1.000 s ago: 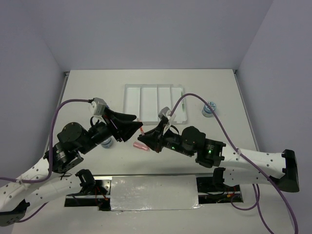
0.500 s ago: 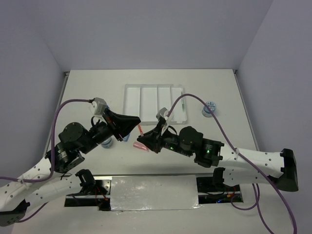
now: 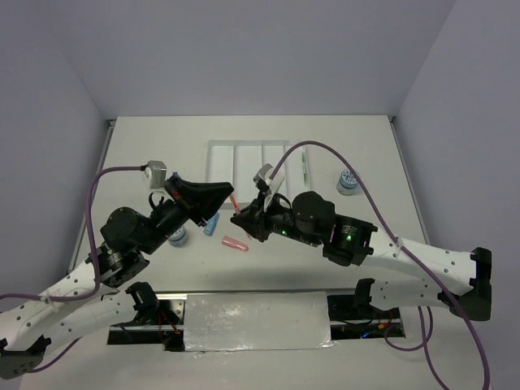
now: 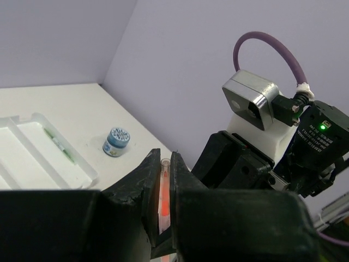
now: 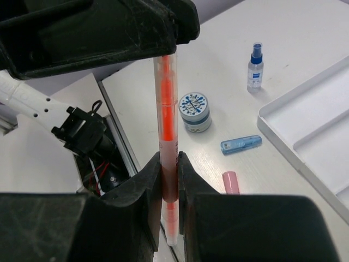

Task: Sort the stationery into containers
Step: Close the pen cap on the pen, then place the pen in the storage box, then pick up the pen from the center of the board, then place the stationery in the storage box.

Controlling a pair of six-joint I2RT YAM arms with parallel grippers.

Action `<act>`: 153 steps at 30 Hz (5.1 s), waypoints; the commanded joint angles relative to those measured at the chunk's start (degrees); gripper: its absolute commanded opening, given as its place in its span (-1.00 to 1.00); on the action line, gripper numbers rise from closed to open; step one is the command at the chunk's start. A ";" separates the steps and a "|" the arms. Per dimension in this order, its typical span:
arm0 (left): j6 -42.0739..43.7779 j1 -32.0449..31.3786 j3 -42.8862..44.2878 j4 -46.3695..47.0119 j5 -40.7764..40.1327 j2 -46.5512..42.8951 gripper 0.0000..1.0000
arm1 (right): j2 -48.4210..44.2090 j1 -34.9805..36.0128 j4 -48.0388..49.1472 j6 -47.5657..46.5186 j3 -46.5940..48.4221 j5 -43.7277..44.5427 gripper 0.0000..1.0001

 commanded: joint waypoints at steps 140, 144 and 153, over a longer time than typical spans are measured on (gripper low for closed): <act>-0.07 14.35 10.70 -60.44 -37.72 5.29 0.99 | 49.02 -37.22 -30.89 4.67 37.20 5.21 -0.96; 0.37 14.35 10.62 -60.26 -37.11 5.47 0.99 | 57.10 -38.63 -33.00 4.58 46.26 6.26 -0.54; 0.90 14.35 10.62 -59.73 -36.32 5.91 0.99 | 57.22 -38.63 -35.91 4.14 51.03 5.65 0.99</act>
